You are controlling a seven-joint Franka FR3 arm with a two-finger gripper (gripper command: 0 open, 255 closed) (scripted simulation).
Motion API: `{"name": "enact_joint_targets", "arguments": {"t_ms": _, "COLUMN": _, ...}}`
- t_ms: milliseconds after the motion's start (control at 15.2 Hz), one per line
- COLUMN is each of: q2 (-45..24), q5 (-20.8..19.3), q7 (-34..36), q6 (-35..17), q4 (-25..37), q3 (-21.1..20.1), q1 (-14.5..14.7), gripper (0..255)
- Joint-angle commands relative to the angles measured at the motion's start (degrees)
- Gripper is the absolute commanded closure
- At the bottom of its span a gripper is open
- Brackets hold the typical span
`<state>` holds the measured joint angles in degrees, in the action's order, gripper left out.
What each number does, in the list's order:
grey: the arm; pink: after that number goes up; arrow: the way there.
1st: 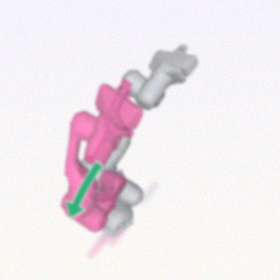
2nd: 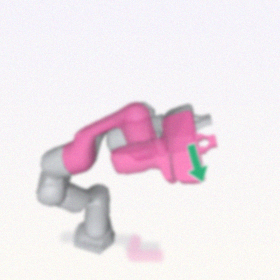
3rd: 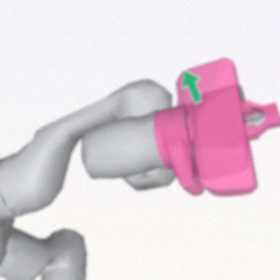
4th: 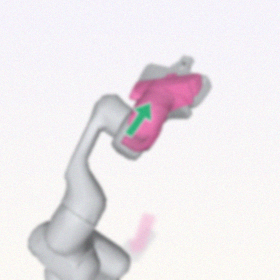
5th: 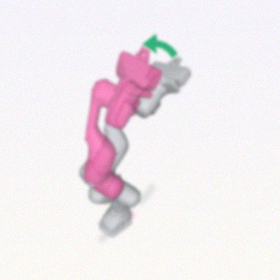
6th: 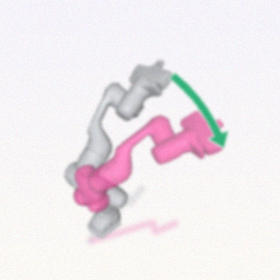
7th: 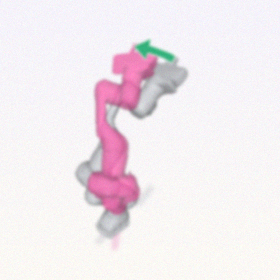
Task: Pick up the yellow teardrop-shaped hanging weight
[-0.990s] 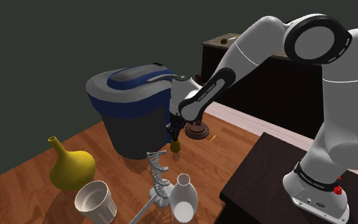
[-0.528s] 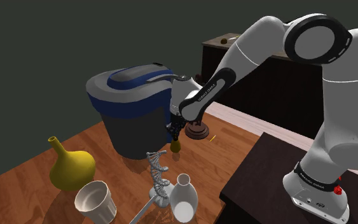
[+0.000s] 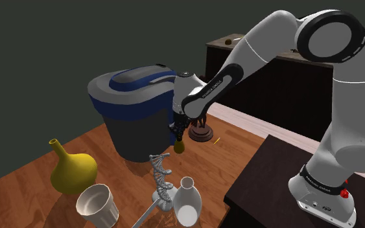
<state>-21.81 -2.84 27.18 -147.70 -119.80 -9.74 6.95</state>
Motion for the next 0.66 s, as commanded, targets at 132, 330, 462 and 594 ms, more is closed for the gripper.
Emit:
{"name": "enact_joint_targets", "arguments": {"t_ms": 132, "q2": 2.3, "q5": 0.5, "q7": -0.3, "q6": 2.5, "q4": 0.4, "q3": -0.4, "q1": -0.2, "gripper": 255}}
{"name": "enact_joint_targets", "arguments": {"t_ms": 330, "q2": 3.9, "q5": 1.0, "q7": -0.5, "q6": 4.4, "q4": 0.7, "q3": -0.6, "q1": -0.4, "gripper": 255}}
{"name": "enact_joint_targets", "arguments": {"t_ms": 462, "q2": 5.0, "q5": 1.2, "q7": -0.7, "q6": 5.7, "q4": 0.9, "q3": -0.7, "q1": -0.5, "gripper": 255}}
{"name": "enact_joint_targets", "arguments": {"t_ms": 594, "q2": 5.0, "q5": 1.2, "q7": -0.7, "q6": 5.8, "q4": 1.0, "q3": -0.7, "q1": -0.5, "gripper": 255}}
